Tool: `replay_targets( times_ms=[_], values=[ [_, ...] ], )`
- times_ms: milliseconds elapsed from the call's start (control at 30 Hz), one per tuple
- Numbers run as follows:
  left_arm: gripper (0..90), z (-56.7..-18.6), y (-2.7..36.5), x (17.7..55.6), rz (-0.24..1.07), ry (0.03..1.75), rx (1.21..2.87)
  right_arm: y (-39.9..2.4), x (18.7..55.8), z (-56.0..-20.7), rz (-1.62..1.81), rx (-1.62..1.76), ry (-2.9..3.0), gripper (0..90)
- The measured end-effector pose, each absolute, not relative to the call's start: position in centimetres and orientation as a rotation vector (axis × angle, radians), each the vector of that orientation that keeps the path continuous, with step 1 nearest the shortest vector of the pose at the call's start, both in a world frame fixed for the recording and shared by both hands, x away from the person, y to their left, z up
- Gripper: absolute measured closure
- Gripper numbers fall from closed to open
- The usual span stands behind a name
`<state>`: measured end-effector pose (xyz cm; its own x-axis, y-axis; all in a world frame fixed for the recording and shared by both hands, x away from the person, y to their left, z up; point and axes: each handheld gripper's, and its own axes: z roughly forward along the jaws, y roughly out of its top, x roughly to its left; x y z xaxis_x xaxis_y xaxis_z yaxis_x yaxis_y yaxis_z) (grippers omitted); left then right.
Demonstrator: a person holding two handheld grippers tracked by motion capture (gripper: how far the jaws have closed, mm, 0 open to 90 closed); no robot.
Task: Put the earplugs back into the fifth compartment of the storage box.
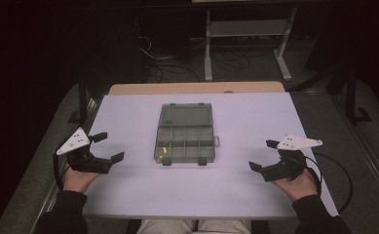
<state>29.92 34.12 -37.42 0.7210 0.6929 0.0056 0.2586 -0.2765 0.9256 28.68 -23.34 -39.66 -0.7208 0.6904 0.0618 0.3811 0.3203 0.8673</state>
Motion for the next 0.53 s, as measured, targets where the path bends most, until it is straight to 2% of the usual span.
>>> replay_targets(
  times_ms=[533],
  values=[
    [0.0, -38.1, 36.2, 28.4, 0.546, 0.787, 1.806, -23.8, 28.4, -39.4, 1.397, 0.968, 2.244, 0.0]
  ],
)
